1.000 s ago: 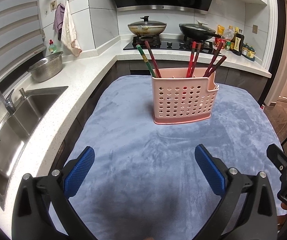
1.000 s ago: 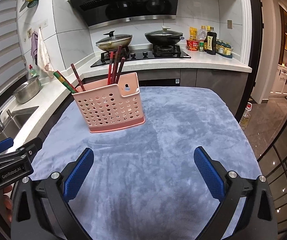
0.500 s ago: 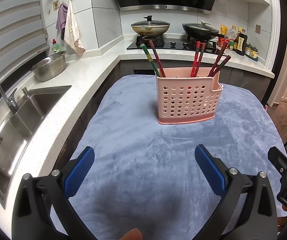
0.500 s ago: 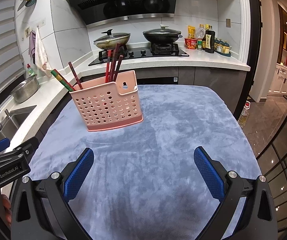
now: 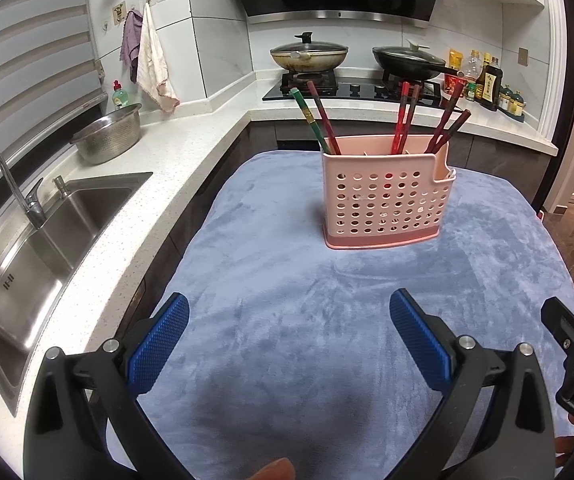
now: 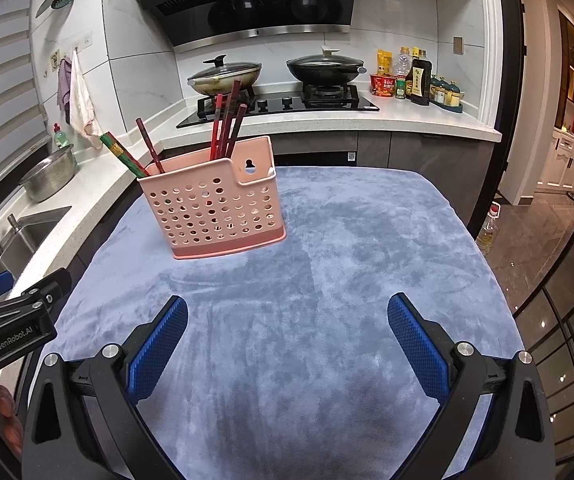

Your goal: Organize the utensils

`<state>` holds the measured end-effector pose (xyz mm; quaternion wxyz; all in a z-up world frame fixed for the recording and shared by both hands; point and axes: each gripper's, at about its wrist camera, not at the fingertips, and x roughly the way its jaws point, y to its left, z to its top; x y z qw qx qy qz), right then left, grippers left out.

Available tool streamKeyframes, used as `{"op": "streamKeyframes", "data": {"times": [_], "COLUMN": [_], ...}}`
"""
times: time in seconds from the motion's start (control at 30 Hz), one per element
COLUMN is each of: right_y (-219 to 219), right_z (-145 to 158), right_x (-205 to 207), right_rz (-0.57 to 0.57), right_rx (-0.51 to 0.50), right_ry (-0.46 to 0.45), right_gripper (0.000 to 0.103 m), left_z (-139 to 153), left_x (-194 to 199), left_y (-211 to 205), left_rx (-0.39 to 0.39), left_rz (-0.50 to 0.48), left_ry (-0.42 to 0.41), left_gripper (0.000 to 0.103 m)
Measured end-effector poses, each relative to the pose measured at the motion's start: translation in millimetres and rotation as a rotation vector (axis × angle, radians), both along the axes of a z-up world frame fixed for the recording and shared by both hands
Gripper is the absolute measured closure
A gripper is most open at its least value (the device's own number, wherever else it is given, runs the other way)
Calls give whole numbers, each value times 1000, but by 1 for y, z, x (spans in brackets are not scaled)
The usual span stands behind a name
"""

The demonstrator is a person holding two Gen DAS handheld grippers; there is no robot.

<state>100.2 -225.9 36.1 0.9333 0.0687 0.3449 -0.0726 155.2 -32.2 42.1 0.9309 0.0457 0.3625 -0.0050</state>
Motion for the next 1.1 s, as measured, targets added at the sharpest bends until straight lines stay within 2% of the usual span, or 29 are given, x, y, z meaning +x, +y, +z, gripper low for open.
{"op": "streamKeyframes", "data": {"times": [1.1], "right_y": [-2], "right_z": [-3], "right_x": [0], "right_rz": [-4], "right_rx": [-1], "right_ry": [6], "right_gripper": [7], "left_z": [1], "left_x": [-1], "left_y": [3], "left_rx": [-3], "left_rz": [21], "left_ry": [7], "left_gripper": [7]}}
